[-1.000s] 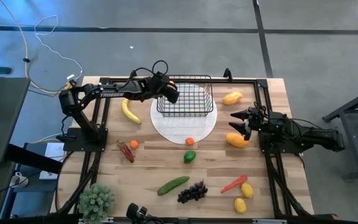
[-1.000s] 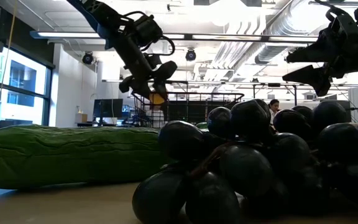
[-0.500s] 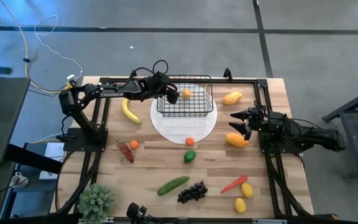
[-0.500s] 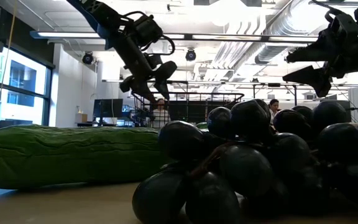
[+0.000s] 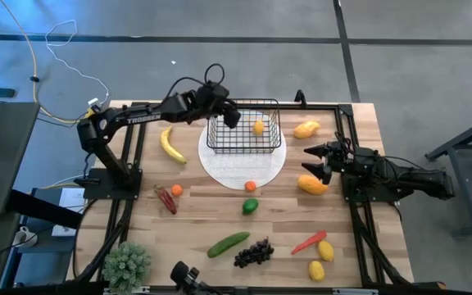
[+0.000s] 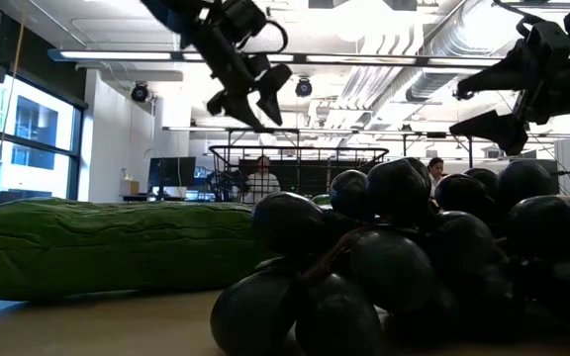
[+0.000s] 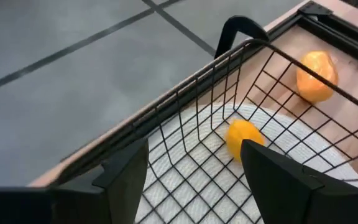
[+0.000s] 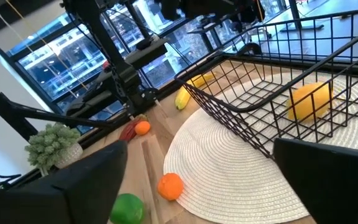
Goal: Build produce basket
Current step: Put the bottom mango into the wire basket
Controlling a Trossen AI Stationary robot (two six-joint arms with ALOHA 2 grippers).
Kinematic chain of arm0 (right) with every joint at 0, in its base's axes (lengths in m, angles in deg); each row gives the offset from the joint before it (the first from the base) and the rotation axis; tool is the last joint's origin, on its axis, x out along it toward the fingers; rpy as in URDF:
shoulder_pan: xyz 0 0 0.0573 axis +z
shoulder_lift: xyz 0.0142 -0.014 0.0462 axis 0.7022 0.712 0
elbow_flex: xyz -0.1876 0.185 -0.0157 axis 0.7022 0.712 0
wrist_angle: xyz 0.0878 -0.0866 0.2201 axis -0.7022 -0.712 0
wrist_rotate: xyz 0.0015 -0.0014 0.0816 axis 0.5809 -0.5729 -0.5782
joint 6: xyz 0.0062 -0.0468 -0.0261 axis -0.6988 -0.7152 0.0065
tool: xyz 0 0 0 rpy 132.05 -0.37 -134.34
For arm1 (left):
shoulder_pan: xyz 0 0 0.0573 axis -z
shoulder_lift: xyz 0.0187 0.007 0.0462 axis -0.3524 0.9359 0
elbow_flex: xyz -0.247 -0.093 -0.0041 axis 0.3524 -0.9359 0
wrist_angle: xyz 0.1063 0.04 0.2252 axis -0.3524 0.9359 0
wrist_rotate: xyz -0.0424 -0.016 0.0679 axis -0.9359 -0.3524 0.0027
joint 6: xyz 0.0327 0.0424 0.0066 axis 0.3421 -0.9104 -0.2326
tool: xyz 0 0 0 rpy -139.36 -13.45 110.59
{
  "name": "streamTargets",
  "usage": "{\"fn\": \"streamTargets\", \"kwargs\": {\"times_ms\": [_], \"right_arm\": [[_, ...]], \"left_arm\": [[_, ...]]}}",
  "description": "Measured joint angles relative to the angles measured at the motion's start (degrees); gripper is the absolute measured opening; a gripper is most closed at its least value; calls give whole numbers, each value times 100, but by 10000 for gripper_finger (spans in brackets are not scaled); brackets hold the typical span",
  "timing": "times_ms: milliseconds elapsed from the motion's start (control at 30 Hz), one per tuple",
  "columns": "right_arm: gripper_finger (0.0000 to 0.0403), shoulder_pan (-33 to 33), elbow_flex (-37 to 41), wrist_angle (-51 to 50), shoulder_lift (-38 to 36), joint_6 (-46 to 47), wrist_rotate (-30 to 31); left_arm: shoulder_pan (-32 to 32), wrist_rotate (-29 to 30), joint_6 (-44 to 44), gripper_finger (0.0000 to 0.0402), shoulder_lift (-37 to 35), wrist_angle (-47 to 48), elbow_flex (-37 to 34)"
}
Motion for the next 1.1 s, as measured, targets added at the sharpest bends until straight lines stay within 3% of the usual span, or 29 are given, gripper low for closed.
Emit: {"fn": "streamTargets", "kwargs": {"times_ms": [233, 433, 867, 1100], "right_arm": [[395, 0, 2, -42, 1, 426, -283], [398, 0, 0, -42, 1, -26, -300], [397, 0, 2, -40, 1, -107, -253], [397, -13, 0, -21, -1, 1223, -136]], "left_arm": [[6, -57, -144, 243, 0, 1213, 906], [40, -763, -142, 243, 0, 2204, 1516], [769, -1363, 118, 243, 0, 3522, 1896], [1202, -1447, 418, 243, 0, 4045, 1896]]}}
